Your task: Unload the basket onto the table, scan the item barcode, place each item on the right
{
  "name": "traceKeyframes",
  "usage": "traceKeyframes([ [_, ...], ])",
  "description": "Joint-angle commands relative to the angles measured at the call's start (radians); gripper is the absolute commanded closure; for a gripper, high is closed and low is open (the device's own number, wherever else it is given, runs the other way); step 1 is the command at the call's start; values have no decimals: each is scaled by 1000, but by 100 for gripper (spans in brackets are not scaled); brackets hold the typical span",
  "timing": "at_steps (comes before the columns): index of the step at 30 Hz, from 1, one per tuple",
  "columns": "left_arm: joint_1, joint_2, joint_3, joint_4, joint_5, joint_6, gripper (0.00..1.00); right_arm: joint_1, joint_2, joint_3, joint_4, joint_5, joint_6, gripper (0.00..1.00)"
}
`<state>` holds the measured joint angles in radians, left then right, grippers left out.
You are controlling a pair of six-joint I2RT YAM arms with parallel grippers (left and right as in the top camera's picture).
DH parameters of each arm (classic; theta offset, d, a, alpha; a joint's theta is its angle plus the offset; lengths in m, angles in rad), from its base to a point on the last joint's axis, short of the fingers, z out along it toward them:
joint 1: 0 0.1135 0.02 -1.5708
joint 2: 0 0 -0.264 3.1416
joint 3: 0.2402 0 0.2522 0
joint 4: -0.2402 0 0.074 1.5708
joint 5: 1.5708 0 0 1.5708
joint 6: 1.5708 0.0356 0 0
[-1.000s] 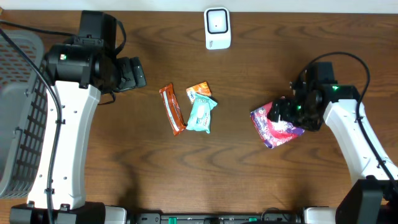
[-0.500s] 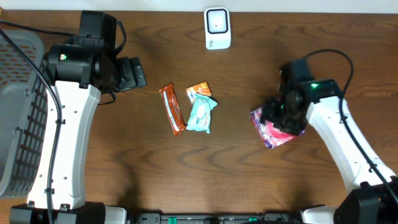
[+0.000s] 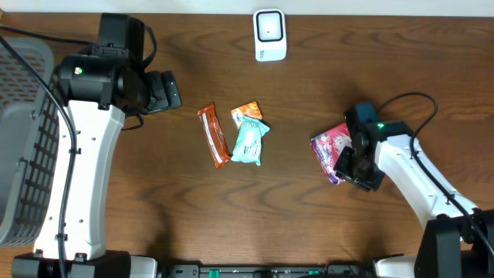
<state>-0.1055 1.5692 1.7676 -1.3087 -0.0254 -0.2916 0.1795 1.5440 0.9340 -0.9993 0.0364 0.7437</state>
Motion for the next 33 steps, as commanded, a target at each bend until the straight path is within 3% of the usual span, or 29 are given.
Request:
traceKeyframes([
  [1,3,7,-2,-4,-1,-8,2,-41,1,-18,75,28,33,63],
  [5,3,7,-2,-4,-1,-8,2,-98,1,-18,246,77,-77,57],
  [9,3,7,-2,-4,-1,-8,2,-145,1,-18,490,-63,-321,53],
  [12,3,7,-2,-4,-1,-8,2,-158,1,-4,594,-155,-406,48],
  [20,3,7,-2,-4,-1,-8,2,-94,0,191,525,-330,-336,48],
  [24,3,7,-2,-4,-1,-8,2,16,7,201,534,-114,-278,42],
  [26,3,7,-2,-4,-1,-8,2,78,27,201,512,47,-126,42],
  [28,3,7,-2,-4,-1,-8,2,130,80,201,517,96,39,37],
  [29,3,7,-2,-4,-1,-8,2,142,106,201,541,96,48,36],
  [33,3,7,-2,-4,-1,-8,2,182,230,201,650,84,24,46],
])
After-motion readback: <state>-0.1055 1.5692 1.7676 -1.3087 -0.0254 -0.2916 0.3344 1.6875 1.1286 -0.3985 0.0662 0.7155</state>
